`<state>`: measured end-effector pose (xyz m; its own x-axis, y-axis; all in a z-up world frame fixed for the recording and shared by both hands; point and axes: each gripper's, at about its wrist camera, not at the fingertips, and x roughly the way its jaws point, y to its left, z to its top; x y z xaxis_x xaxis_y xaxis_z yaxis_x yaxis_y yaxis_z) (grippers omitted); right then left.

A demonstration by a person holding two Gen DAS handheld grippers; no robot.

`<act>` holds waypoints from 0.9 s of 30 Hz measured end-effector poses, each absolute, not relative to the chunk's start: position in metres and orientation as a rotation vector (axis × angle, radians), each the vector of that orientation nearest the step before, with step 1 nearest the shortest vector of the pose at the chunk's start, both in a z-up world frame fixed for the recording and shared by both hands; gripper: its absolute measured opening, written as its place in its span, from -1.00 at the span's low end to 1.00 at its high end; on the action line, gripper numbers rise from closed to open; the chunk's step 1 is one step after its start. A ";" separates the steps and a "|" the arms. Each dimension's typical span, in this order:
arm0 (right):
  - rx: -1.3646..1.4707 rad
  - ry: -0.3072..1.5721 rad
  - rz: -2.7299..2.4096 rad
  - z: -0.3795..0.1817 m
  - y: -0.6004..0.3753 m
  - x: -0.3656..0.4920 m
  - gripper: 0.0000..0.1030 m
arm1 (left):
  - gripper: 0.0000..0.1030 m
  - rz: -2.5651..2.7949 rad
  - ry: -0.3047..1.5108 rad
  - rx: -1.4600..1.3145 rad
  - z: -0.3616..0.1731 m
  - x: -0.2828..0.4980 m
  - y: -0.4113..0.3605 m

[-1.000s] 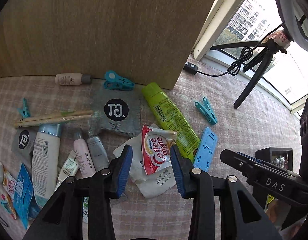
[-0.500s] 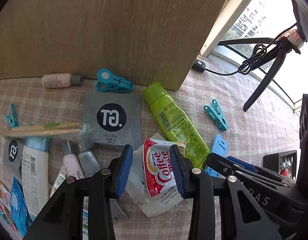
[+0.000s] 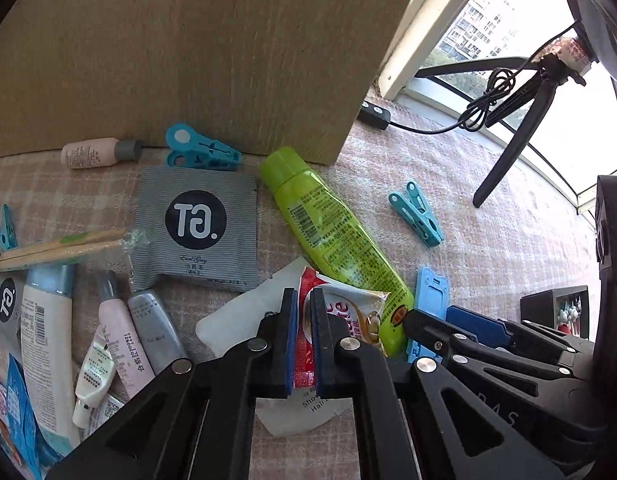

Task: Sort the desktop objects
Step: 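Grasp the Coffee-mate sachet with the left tool while the right tool grasps the blue phone stand, then carry the sachet and phone stand into the black tray and release both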

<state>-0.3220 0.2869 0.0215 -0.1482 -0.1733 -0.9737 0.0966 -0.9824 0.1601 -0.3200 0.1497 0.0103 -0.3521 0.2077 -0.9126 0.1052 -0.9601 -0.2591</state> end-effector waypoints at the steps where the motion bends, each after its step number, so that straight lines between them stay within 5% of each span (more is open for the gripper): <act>1: 1.922 -0.075 -2.249 0.021 0.291 -0.315 -0.26 | -0.94 2.491 -0.415 -1.748 0.010 -0.318 0.153; 13: 1.898 -0.056 -2.269 0.027 0.338 -0.268 -0.31 | -1.00 2.400 -0.416 -1.713 0.014 -0.276 0.202; 27: 1.793 -0.130 -2.402 0.099 0.417 -0.269 -0.31 | -1.00 2.419 -0.321 -1.550 0.085 -0.255 0.242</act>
